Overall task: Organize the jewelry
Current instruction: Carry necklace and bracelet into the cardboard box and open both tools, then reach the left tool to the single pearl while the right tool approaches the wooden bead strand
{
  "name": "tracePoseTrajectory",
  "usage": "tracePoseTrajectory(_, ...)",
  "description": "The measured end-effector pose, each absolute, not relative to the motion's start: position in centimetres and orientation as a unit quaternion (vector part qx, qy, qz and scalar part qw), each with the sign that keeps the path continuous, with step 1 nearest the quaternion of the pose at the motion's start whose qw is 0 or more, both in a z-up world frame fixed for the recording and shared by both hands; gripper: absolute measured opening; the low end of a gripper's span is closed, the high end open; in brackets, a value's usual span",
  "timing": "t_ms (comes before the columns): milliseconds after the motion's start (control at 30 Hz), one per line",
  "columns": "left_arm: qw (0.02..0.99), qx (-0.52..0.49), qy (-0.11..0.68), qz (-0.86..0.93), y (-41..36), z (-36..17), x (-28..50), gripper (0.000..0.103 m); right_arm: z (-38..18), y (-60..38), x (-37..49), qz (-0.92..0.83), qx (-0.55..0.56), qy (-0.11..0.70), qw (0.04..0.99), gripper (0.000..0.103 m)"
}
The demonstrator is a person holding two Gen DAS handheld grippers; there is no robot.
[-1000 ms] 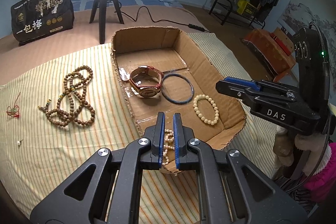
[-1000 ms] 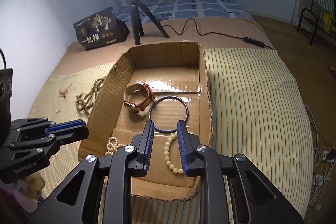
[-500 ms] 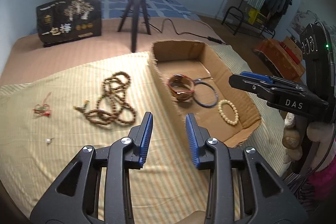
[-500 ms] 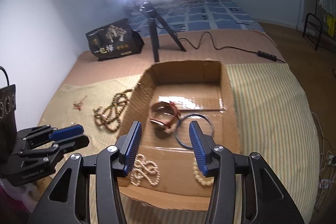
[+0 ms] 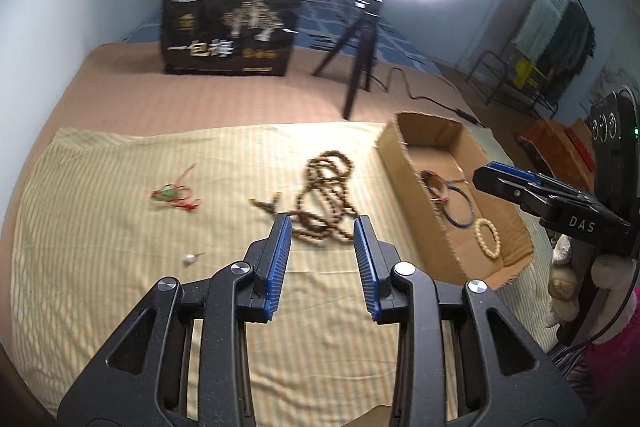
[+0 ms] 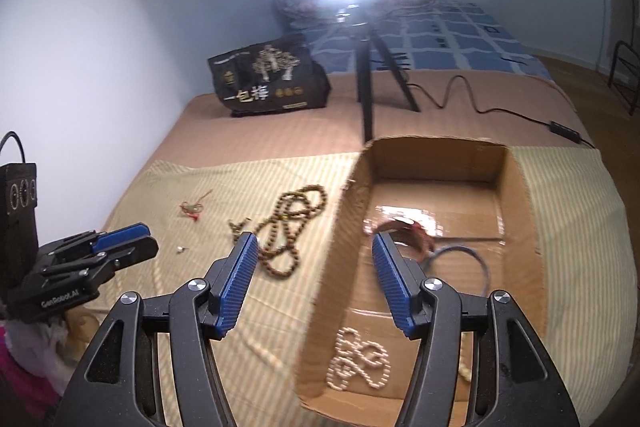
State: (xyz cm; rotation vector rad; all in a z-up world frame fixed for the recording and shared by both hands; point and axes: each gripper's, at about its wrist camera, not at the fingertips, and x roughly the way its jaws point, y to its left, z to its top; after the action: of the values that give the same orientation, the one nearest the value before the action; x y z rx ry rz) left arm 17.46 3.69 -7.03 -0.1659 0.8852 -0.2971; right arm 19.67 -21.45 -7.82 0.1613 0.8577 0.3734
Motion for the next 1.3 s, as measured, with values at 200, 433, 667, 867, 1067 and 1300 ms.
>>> tracePoseTrajectory(200,0.887,-0.095,0.434,-0.125,7.0,-7.6,17.6,0.032,-8.4,-18.4,21.0,0.202,0.078,0.429,0.877,0.059)
tracePoseTrajectory(433,0.88,-0.111,0.451,-0.103,10.7,-9.2,18.2,0.032,-10.9,-14.7,22.7,0.212,0.084,0.473,0.851,0.063)
tracePoseTrajectory(667,0.868,-0.126,0.469,-0.104,12.6,-10.9,18.7,0.032,-12.9,-11.8,24.4,0.208,0.062,0.505,0.835,0.063)
tracePoseTrajectory(867,0.859,-0.127,0.484,-0.114,12.6,-12.4,19.1,0.032,-13.8,-10.0,25.8,0.204,0.046,0.527,0.823,0.069)
tracePoseTrajectory(1067,0.853,-0.105,0.495,-0.127,11.5,-13.7,19.4,0.032,-15.8,-8.5,26.5,0.193,0.027,0.544,0.816,0.069)
tracePoseTrajectory(1300,0.85,-0.094,0.503,-0.127,11.2,-14.8,19.9,0.032,-18.0,-8.1,27.4,0.177,0.025,0.561,0.809,0.069)
